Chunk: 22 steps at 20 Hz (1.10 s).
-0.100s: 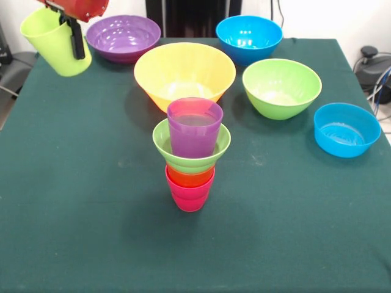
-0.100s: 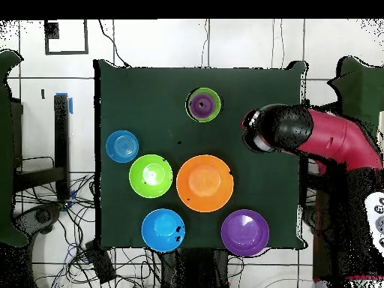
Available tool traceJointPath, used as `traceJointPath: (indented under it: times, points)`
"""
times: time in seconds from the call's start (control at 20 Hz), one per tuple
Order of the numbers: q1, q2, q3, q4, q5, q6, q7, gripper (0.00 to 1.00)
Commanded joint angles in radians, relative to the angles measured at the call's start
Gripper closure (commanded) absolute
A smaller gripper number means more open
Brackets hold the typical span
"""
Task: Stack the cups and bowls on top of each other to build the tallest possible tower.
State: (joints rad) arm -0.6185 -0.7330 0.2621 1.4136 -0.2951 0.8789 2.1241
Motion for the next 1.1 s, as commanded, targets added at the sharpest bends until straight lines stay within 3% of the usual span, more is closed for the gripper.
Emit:
traceJointPath:
  times: [0.05,1.1]
  points:
    - [0.047,0.01,0.095,-0.069,-0.085,0.138,-0.29,1.0]
    - [0.19,0.103,0.1,-0.365,-0.073,0.354,-0.18,1.0]
